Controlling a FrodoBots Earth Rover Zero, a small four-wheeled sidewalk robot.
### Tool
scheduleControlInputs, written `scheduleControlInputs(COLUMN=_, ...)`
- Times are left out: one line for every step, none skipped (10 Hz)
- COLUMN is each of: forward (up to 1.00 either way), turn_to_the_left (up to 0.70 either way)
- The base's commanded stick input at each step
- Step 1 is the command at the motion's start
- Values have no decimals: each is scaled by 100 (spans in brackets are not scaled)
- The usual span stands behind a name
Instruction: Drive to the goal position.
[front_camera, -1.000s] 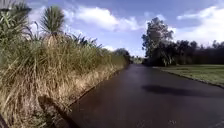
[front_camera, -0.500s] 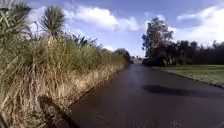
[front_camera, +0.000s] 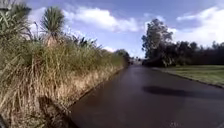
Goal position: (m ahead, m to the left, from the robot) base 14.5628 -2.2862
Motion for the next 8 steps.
scheduleControlInputs(forward=100, turn_to_the_left=-40)
scheduleControlInputs(forward=100, turn_to_the_left=-40)
scheduleControlInputs(forward=100, turn_to_the_left=-40)
scheduleControlInputs(forward=100, turn_to_the_left=-40)
scheduleControlInputs(forward=100, turn_to_the_left=-40)
scheduleControlInputs(forward=62, turn_to_the_left=-26)
scheduleControlInputs(forward=21, turn_to_the_left=-16)
scheduleControlInputs(forward=7, turn_to_the_left=-2)
